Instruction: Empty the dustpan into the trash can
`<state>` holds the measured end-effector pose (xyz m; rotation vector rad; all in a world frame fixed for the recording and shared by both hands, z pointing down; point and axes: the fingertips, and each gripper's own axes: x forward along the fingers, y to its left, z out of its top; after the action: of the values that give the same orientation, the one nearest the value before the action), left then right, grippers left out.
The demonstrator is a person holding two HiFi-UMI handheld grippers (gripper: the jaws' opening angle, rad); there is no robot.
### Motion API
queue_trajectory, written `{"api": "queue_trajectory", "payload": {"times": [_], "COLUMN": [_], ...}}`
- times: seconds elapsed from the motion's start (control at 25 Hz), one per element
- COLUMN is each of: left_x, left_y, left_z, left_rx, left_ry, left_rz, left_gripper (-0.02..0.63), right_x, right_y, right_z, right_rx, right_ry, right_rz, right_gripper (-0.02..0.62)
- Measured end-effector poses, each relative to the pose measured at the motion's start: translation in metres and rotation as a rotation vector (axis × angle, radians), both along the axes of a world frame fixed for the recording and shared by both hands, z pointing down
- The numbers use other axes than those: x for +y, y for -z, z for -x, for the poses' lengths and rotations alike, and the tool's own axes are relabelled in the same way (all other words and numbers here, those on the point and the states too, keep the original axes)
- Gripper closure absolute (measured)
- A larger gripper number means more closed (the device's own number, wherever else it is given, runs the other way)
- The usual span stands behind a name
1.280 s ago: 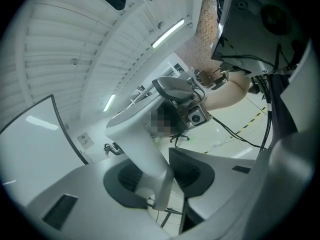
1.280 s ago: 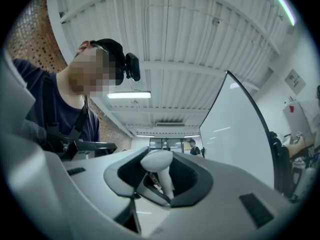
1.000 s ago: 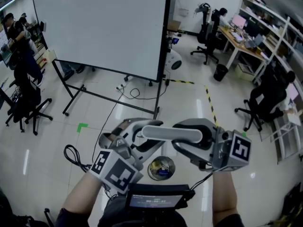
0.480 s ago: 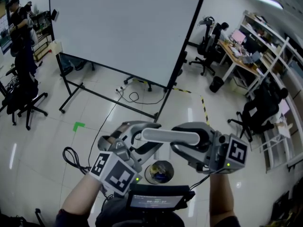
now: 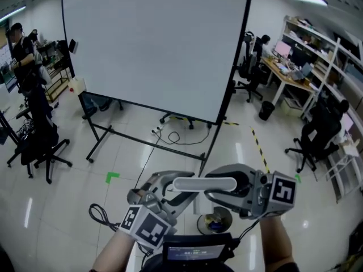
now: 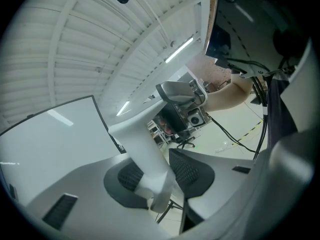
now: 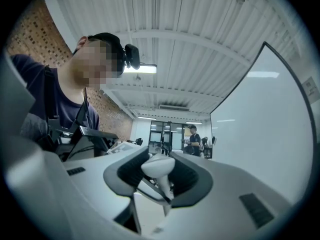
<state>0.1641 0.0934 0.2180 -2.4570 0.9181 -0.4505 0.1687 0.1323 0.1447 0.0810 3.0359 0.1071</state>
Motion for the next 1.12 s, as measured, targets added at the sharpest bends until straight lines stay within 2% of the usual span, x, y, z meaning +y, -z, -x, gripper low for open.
{"api": "queue_trajectory", "payload": {"times": [0.2, 0.52, 0.76, 1.12], "left_x": [0.002, -0.013, -0.056, -0.121], "left_y": [0.003, -0.003, -0.003, -0.021], "left_z": [0.016, 0.038, 0.052, 0.055], "left_rx": [-0.014, -0.057, -0.083, -0.136], "left_ry": [-0.004, 0.039, 0.093, 0.181], "left_rz": [0.007, 0.023, 0.045, 0.092], "left_gripper": [0.471, 0.471, 0.471, 0.471], "right_x": [0.0, -0.019, -0.062, -0.13], "right_y": [0.0, -0.009, -0.009, -0.025], "right_z": [0.016, 0.034, 0.045, 0.044], "right_rx": [0.0, 0.039, -0.003, -0.012], "right_ry": [0.005, 0.042, 0.103, 0.186], "right_rz": [0.012, 0.048, 0.054, 0.084], "right_gripper": [0.443, 0.443, 0.443, 0.443]}}
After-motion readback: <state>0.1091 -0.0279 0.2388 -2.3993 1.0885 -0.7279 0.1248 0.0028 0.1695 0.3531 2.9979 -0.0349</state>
